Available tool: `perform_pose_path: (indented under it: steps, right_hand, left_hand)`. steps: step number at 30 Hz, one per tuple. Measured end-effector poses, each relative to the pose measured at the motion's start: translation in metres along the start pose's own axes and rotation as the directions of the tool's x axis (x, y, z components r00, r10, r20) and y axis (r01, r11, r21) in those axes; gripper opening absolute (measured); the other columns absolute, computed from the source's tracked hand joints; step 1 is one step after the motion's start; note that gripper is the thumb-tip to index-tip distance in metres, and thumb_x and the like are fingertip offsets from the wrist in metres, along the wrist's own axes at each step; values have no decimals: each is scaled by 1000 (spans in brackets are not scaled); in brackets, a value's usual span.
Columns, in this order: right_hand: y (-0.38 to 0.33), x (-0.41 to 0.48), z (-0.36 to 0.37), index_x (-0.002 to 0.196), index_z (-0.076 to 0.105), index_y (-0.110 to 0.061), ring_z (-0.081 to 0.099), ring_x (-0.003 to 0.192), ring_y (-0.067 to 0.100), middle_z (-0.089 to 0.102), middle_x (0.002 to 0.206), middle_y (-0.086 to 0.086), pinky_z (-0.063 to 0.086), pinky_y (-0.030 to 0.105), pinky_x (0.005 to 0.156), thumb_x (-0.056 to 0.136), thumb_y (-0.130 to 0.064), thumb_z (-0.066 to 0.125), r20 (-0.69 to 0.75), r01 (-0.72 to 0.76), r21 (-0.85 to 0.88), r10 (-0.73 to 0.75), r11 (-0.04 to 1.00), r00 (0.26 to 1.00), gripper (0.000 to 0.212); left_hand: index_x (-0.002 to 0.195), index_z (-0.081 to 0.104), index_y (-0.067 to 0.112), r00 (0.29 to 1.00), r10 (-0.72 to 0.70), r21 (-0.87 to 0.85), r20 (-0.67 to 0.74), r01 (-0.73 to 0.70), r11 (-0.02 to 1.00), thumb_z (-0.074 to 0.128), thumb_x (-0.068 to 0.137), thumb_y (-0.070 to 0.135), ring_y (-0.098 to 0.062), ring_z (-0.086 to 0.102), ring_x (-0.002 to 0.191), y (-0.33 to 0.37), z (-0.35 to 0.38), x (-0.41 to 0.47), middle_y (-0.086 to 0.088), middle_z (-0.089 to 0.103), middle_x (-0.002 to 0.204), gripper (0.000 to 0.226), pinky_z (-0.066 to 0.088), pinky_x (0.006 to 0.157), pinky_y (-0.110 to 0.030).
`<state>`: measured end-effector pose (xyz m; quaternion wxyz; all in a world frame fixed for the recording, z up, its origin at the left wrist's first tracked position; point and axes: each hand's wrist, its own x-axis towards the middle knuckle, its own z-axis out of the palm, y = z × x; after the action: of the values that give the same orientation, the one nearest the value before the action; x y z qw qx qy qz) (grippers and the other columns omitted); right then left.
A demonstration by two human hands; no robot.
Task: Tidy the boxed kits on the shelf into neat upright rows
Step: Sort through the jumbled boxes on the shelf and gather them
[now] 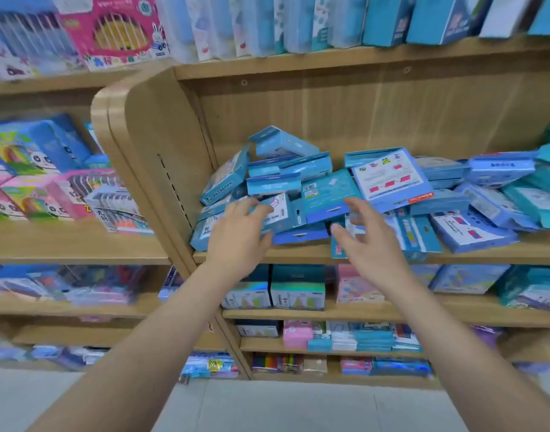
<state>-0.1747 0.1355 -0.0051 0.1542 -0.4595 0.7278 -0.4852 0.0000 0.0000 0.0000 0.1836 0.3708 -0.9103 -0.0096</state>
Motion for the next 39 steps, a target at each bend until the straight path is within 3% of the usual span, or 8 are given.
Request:
perform_pose_path:
  steps: [7,14,17,20,25,29,34,39]
  right_hand:
    - [-31,54,93,146,25,-30,46,126,22,38,147,6,40,36,99,93,-39,53,10,-236,-27,236,971,972,60]
    - [-54,94,129,147,24,-20,47,124,29,43,144,10,39,36,93,92,-43,54,-69,-474,-69,470,878,880,66]
    - [-67,102,133,139,37,-22,55,101,21,55,117,2,43,35,85,91,-45,55,-74,-515,48,518,856,852,57]
    - [-69,104,136,129,50,-23,56,107,20,55,124,-1,44,33,84,87,-52,56,-91,-493,11,492,870,866,51]
    - [-85,100,137,113,55,-33,63,102,14,65,107,-9,48,34,88,87,-66,43,38,-425,249,430,870,902,43]
    - [-101,94,122,106,69,-26,67,90,16,70,99,0,55,31,72,76,-70,37,303,-396,697,255,598,918,62]
    - [-87,99,112,100,62,-16,65,78,15,66,88,3,54,28,61,83,-22,62,228,-304,820,211,485,951,18]
    - [-67,92,114,117,55,-16,67,75,17,69,90,4,54,27,60,76,-10,66,221,-366,771,320,522,921,42]
  left_hand:
    - [143,25,28,961,-1,228,277,-64,972,61,84,50,-39,28,136,-69,44,42,-15,14,155,73,46,95,-50]
    - [141,27,30,937,157,63,313,-186,981,56,89,39,-34,28,139,-96,34,50,-11,11,158,59,48,89,-47]
    - [140,32,30,966,143,-131,214,-117,984,54,92,32,-30,34,135,-105,22,53,-6,16,157,53,48,91,-46]
    - [130,47,25,991,128,-317,32,-111,942,60,88,19,-32,47,126,-108,18,55,-8,30,153,44,51,85,-48]
    - [114,60,17,928,168,-434,-333,-309,846,66,81,8,-29,62,108,-103,9,54,-12,53,135,34,55,74,-39]
    - [124,52,16,833,258,-398,-489,-476,785,62,83,5,-25,54,122,-80,-1,54,-10,53,137,44,50,94,-37]
    - [133,51,9,849,447,-557,-281,-524,645,69,75,-2,-21,36,137,-83,3,67,-6,45,144,62,34,110,-40]
    - [129,52,21,887,450,-673,-105,-397,624,70,76,0,-7,33,136,-97,4,56,5,41,144,60,29,112,-29]
